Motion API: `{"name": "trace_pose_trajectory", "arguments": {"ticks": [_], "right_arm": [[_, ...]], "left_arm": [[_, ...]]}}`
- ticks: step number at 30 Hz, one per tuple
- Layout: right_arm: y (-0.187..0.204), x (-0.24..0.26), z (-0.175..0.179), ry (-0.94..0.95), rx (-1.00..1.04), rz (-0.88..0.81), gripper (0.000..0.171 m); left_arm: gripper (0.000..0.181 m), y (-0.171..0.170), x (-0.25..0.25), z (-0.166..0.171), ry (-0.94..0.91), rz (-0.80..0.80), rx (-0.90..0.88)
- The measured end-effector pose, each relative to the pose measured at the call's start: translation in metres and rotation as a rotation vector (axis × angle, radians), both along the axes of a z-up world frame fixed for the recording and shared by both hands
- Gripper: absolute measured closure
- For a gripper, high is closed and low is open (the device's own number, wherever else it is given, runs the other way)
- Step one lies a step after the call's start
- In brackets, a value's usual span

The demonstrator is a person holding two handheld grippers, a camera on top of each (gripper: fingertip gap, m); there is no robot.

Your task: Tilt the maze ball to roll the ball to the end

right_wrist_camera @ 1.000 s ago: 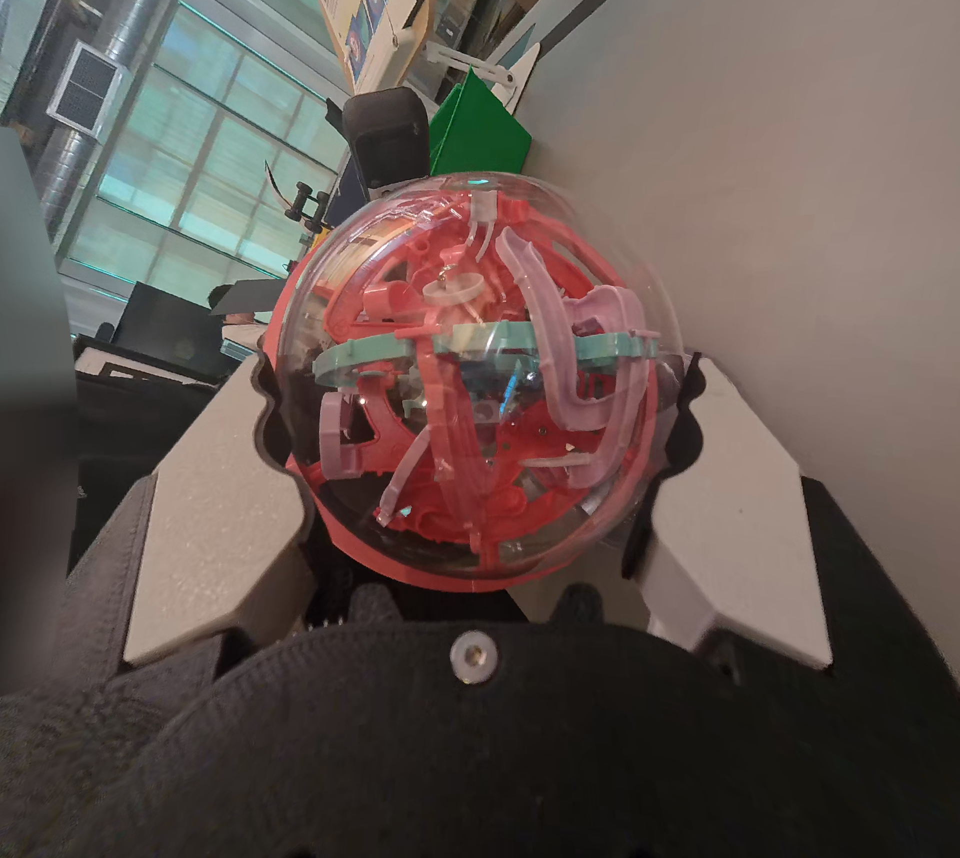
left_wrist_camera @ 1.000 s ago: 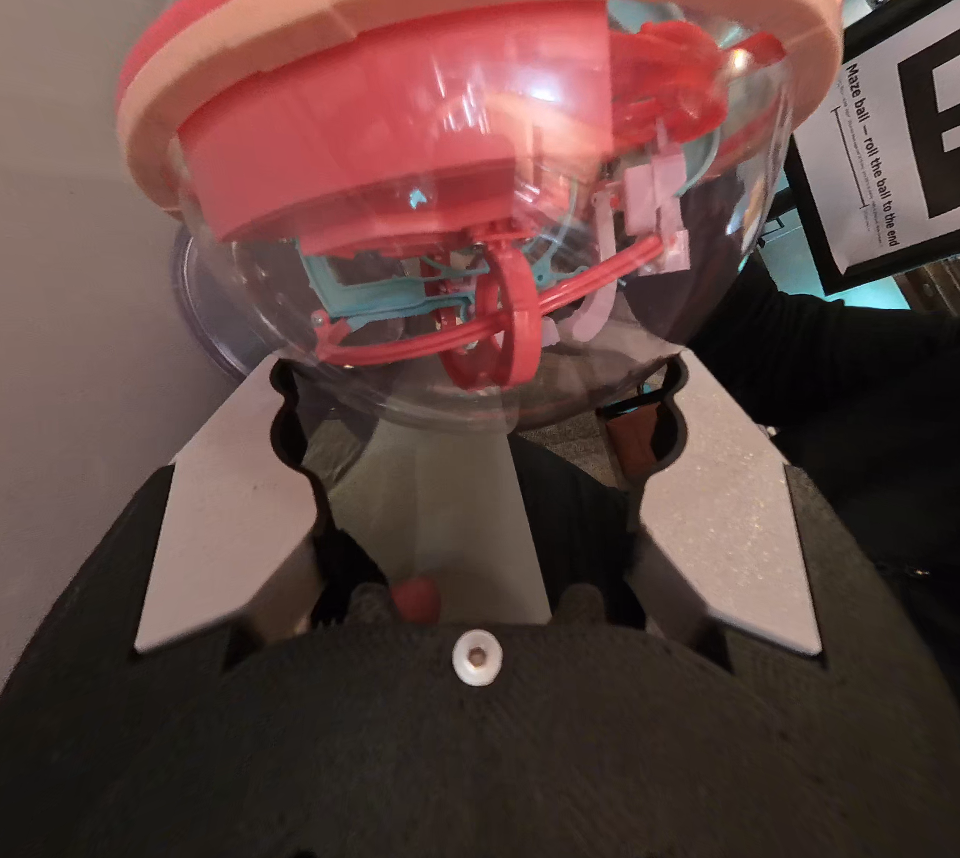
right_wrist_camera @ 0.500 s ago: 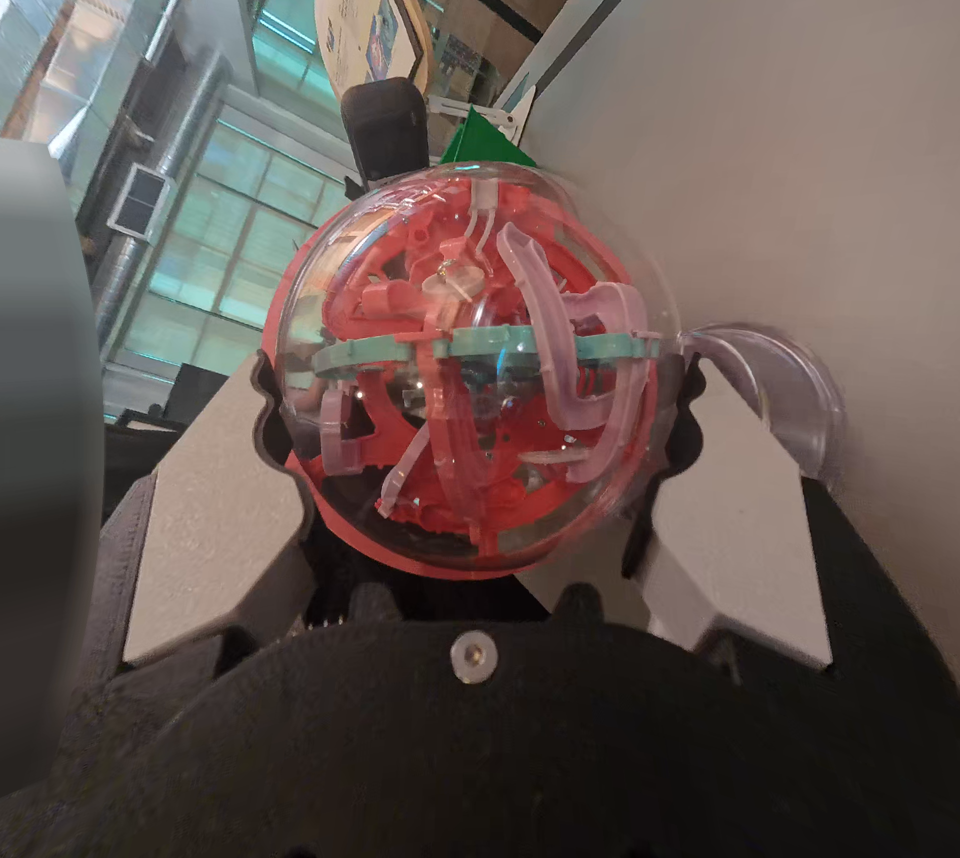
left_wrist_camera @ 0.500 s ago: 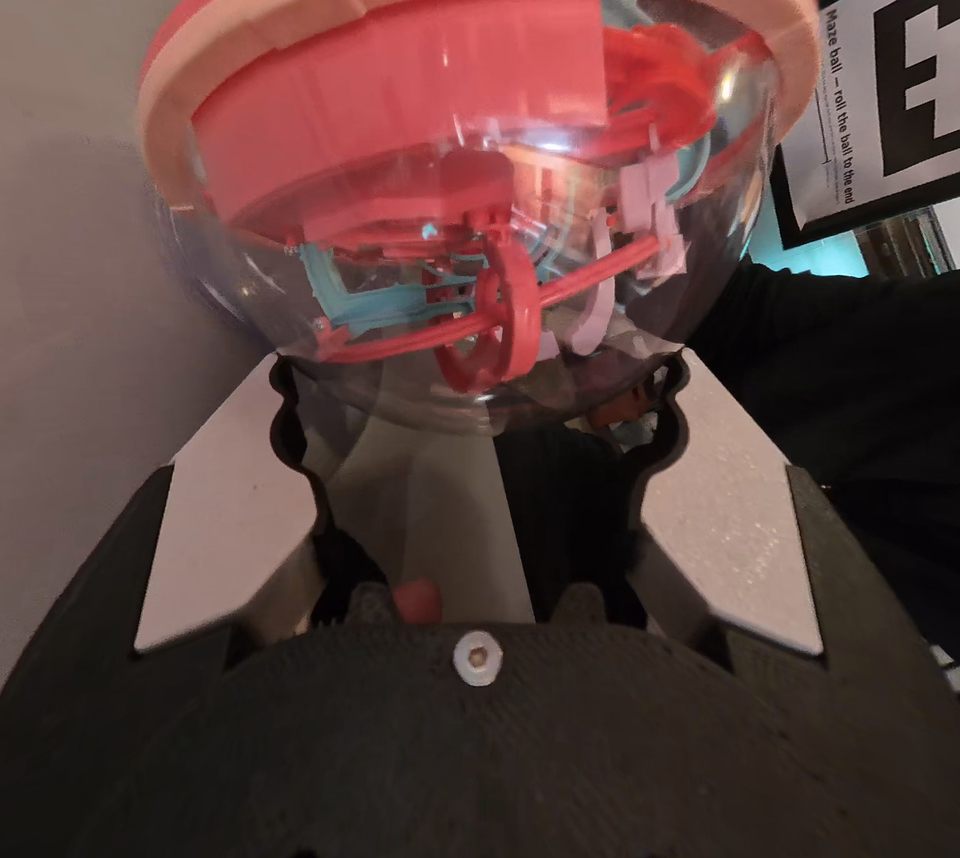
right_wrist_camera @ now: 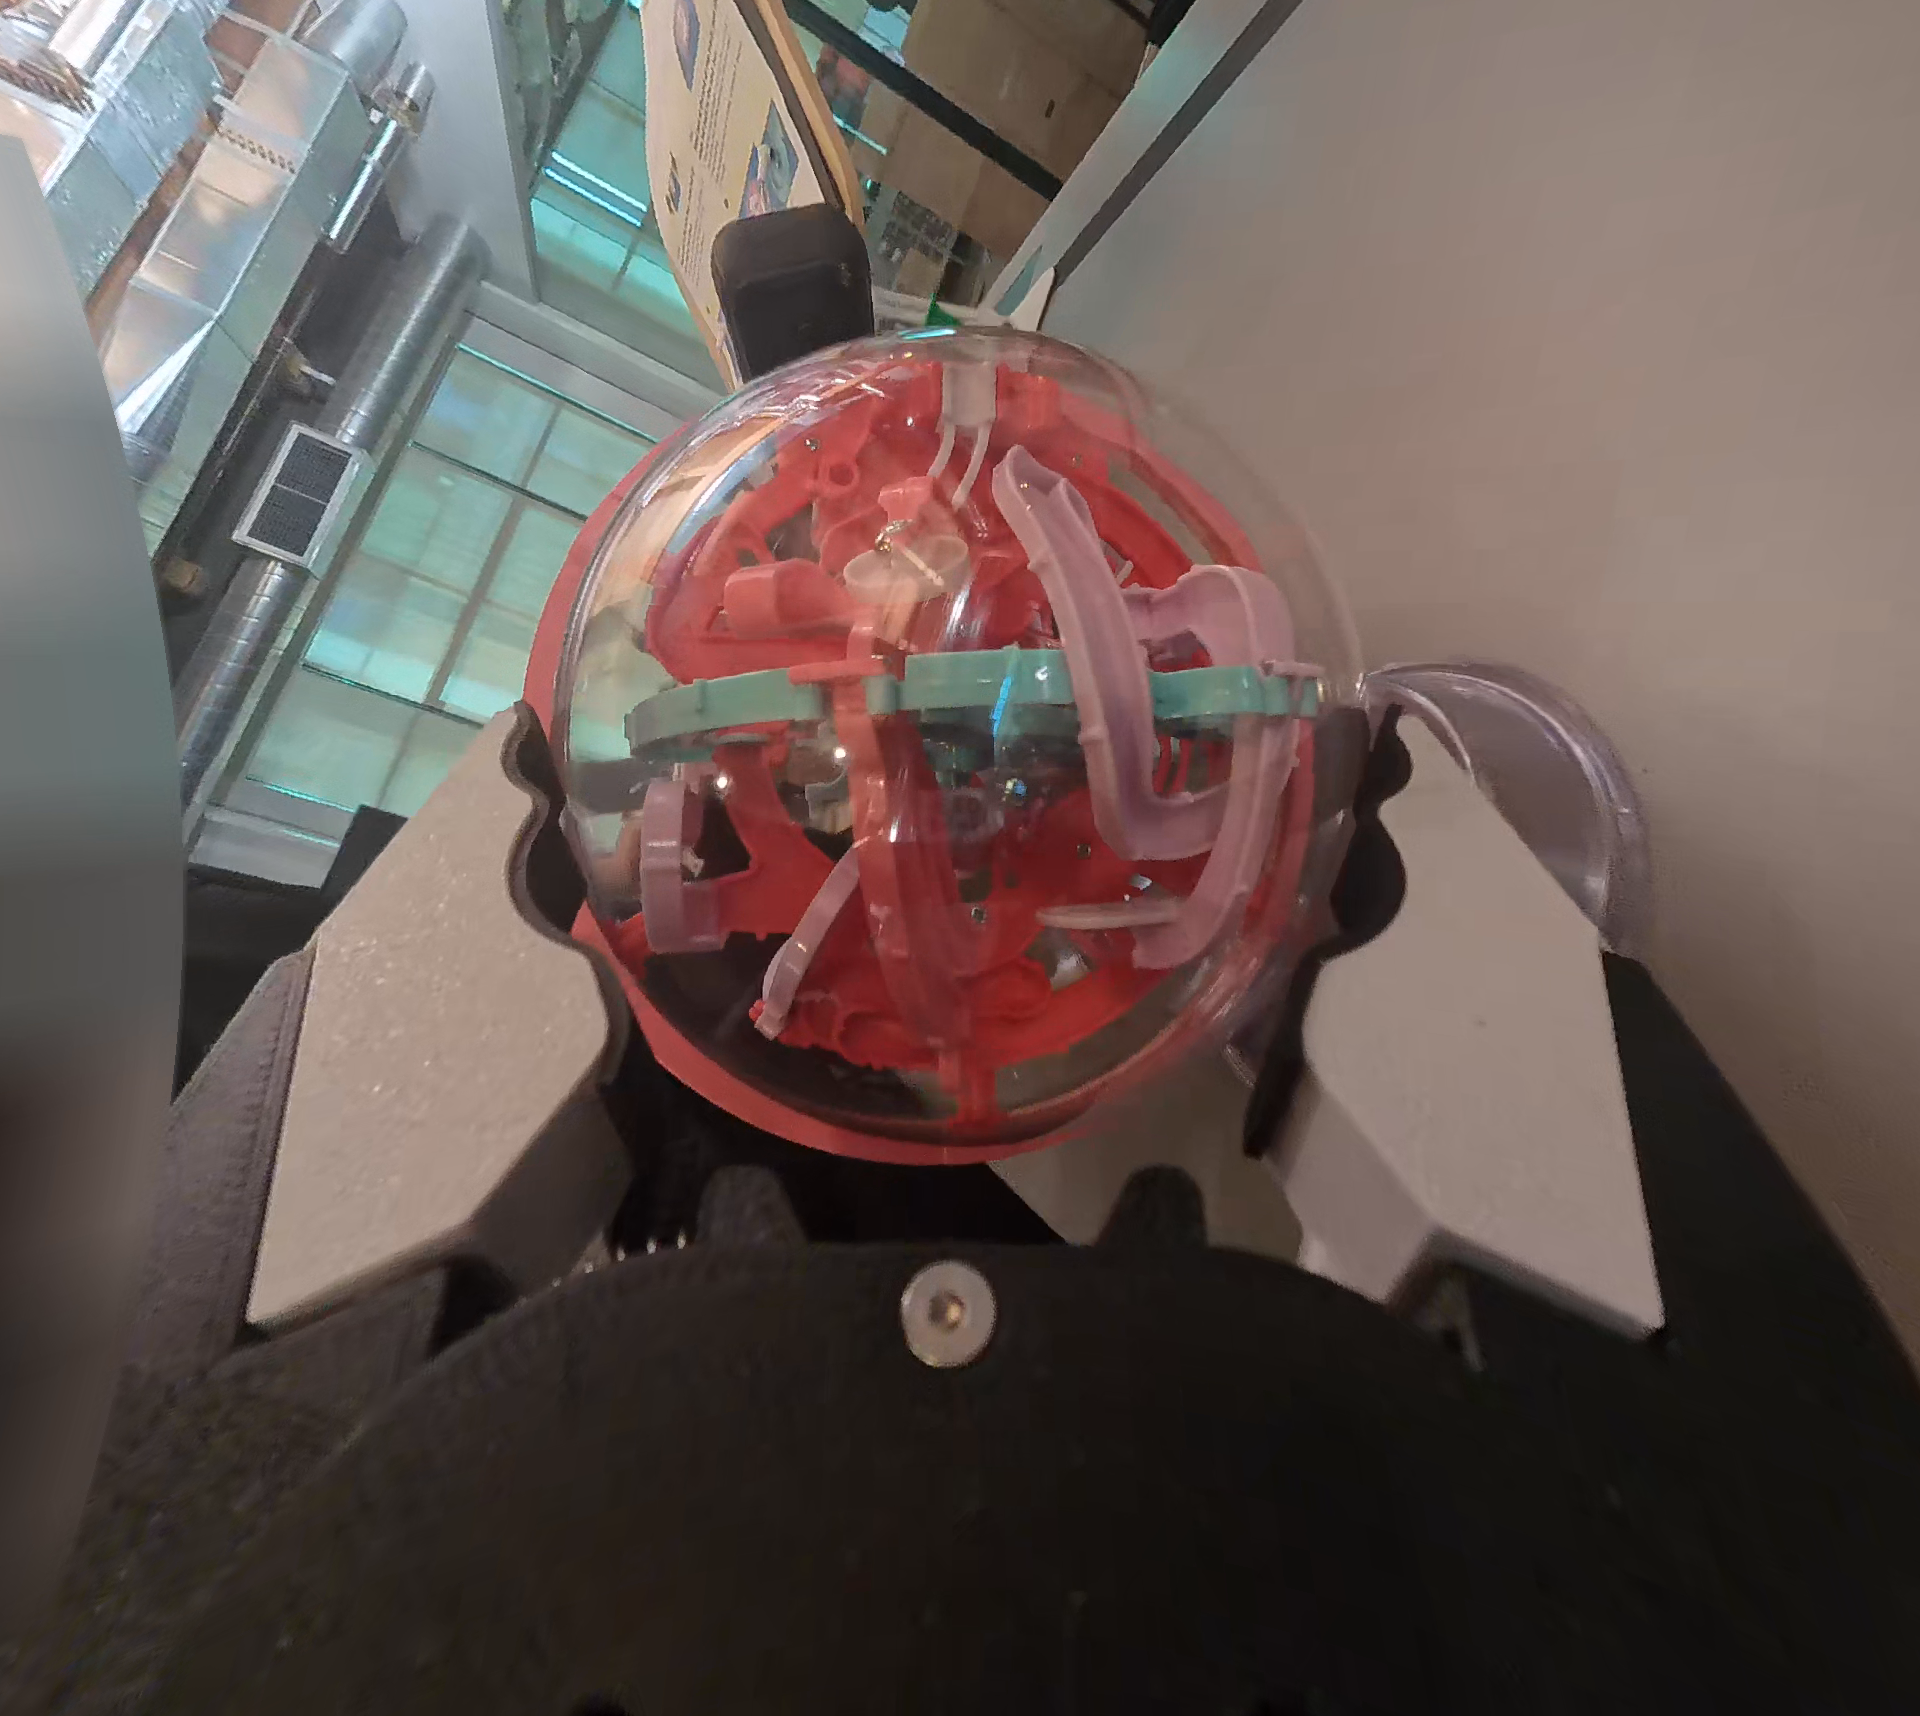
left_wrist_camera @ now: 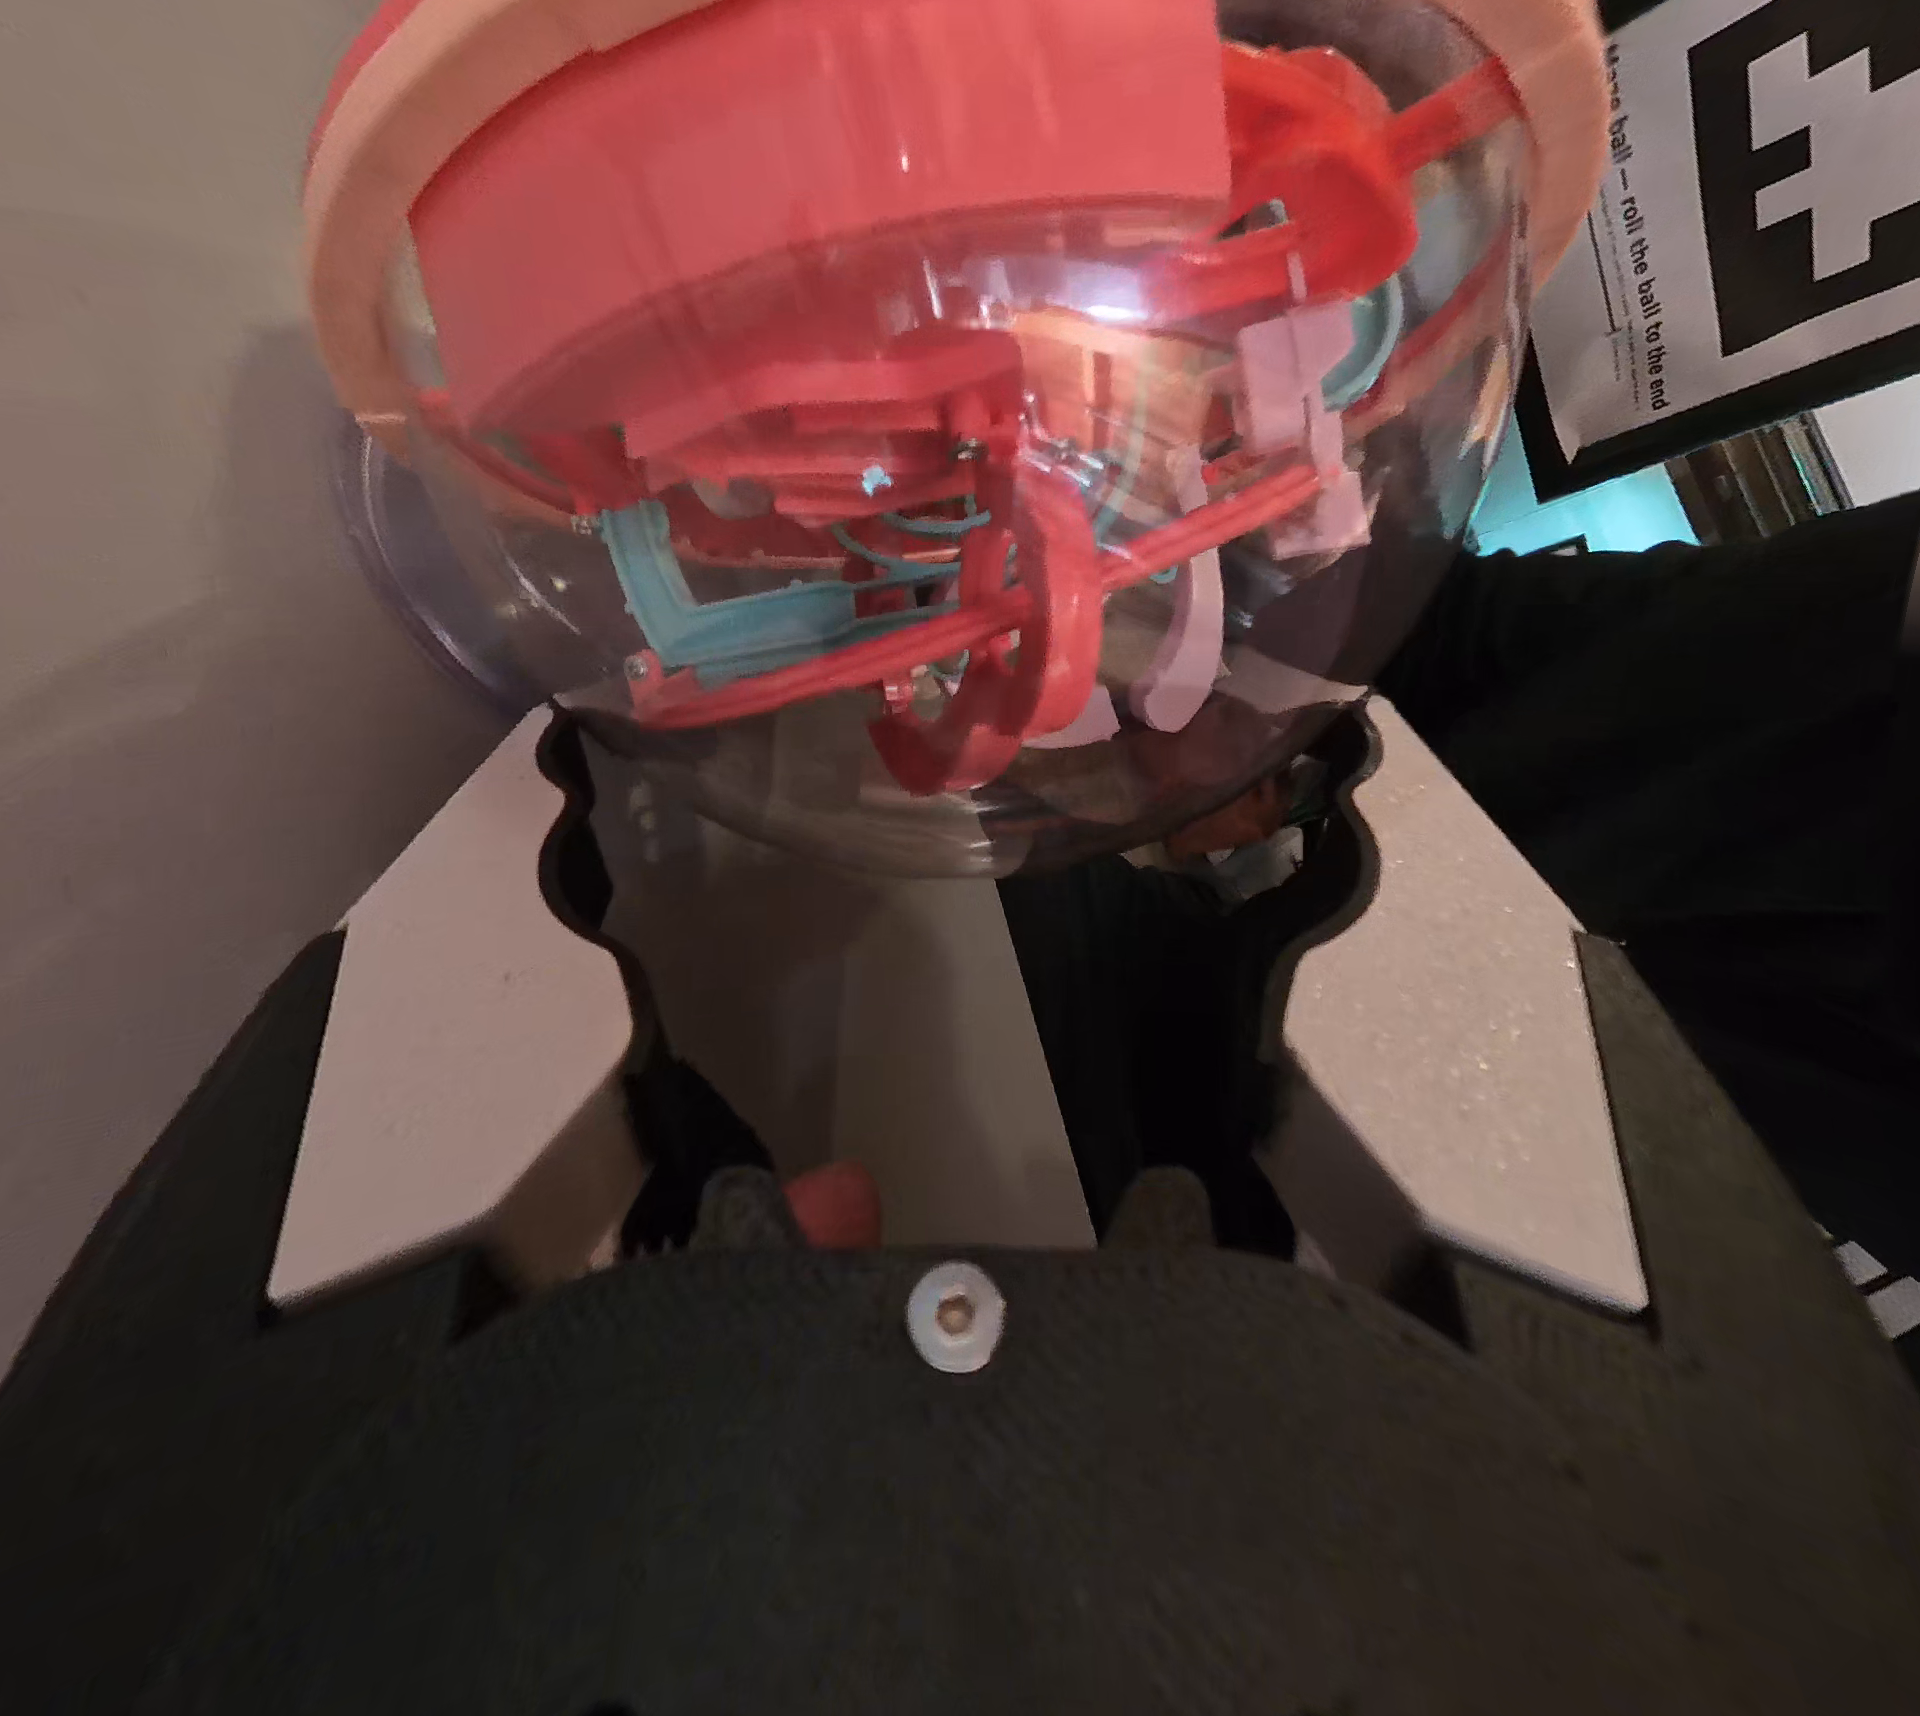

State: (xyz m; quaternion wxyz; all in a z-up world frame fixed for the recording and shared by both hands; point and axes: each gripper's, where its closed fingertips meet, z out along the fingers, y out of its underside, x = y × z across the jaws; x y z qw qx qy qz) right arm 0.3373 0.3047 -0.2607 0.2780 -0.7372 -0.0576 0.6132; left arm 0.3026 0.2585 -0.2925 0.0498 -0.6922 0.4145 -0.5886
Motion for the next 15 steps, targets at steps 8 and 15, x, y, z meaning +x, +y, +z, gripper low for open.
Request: {"name": "trace_pose_trajectory", "arguments": {"ticks": [8, 15], "right_arm": [[0.0017, 0.0032, -0.0007, 0.025, -0.004, -0.006, 0.024], [0.0025, 0.0045, -0.0007, 0.035, -0.007, -0.017, 0.024]], "left_arm": [[0.046, 0.0031, 0.0031, 0.0010, -0.016, 0.008, -0.010], [0.045, 0.0040, 0.0048, 0.0016, -0.023, 0.009, -0.021]]}}
